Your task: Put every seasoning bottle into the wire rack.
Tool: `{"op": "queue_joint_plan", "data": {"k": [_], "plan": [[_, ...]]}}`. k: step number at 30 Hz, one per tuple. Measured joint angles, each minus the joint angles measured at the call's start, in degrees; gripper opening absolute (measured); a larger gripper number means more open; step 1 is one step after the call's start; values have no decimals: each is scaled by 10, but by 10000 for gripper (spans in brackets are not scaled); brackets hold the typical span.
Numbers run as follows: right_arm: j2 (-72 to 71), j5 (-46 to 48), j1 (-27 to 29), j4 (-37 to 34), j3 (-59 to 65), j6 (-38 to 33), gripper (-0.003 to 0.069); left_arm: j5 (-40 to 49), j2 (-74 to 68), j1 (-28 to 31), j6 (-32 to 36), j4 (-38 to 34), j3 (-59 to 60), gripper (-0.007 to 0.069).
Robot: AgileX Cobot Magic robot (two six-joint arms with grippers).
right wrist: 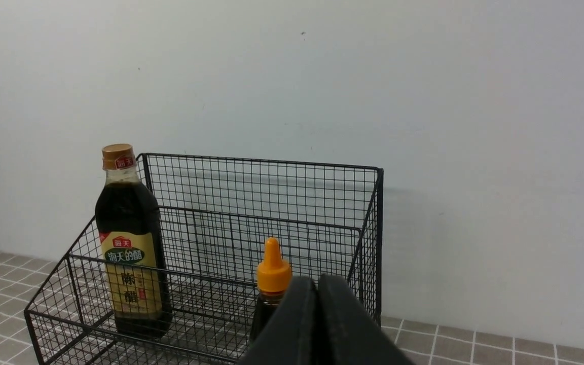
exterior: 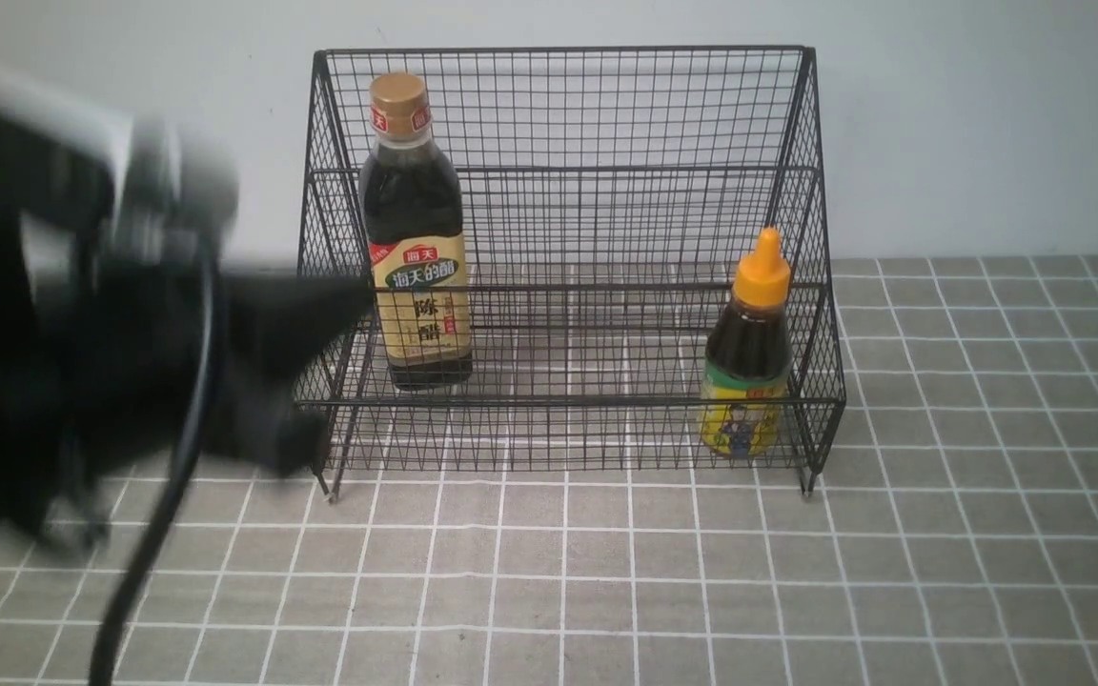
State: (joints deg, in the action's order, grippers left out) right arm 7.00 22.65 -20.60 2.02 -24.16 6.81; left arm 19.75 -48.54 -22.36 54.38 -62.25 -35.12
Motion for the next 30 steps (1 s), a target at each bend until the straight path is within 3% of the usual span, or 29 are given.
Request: {"op": "queue_joint_plan", "data": {"k": [7, 18, 28, 30], "plan": [[0, 1, 0, 0, 0, 2, -13, 58, 56, 0, -14, 2, 48, -6], [0, 2, 0, 0, 0, 2, -13, 57, 71, 0, -17, -5, 49, -6], [0, 2, 0, 0, 0, 2, -13, -92, 183, 0, 11, -10, 54, -6], [0, 2, 0, 0, 0, 2, -13, -128, 217, 0, 5, 18, 66, -6]]}}
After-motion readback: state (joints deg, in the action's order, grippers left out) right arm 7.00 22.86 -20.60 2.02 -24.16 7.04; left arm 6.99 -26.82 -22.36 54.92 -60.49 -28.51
